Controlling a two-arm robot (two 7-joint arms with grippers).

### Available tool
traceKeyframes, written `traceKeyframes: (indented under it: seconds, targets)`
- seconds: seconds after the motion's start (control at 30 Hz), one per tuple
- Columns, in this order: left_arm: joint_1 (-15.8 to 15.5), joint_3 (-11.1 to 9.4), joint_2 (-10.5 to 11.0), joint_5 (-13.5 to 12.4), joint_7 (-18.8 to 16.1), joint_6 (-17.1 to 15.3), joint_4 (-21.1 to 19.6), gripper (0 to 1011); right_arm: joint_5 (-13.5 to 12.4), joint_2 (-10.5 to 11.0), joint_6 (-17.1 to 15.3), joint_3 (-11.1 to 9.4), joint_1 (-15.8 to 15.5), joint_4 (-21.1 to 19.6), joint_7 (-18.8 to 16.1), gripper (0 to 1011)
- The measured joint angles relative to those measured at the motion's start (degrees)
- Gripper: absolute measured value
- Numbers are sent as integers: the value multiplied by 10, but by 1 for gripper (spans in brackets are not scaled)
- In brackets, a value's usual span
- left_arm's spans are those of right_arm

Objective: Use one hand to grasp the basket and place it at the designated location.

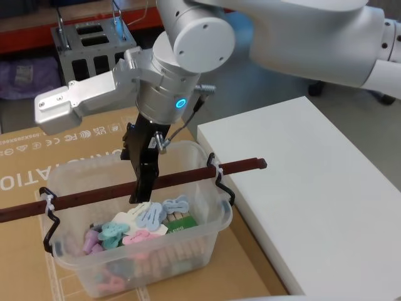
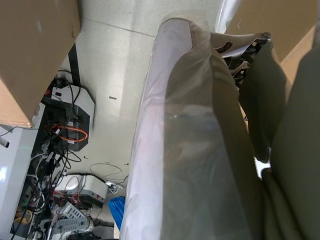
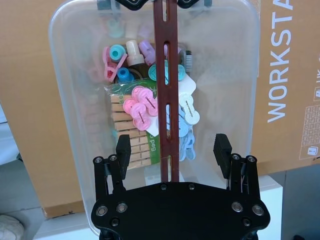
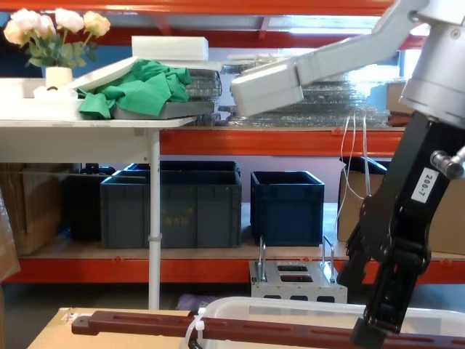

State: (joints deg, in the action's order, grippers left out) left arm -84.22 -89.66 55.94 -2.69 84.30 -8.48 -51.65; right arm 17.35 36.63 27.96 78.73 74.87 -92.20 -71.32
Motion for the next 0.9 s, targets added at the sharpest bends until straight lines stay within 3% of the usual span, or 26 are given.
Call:
traceKeyframes:
  seconds: [0.9]
  targets:
    - [0, 0, 0, 0, 0, 0, 0, 0, 33, -31, -4, 44, -13, 49, 1, 1002]
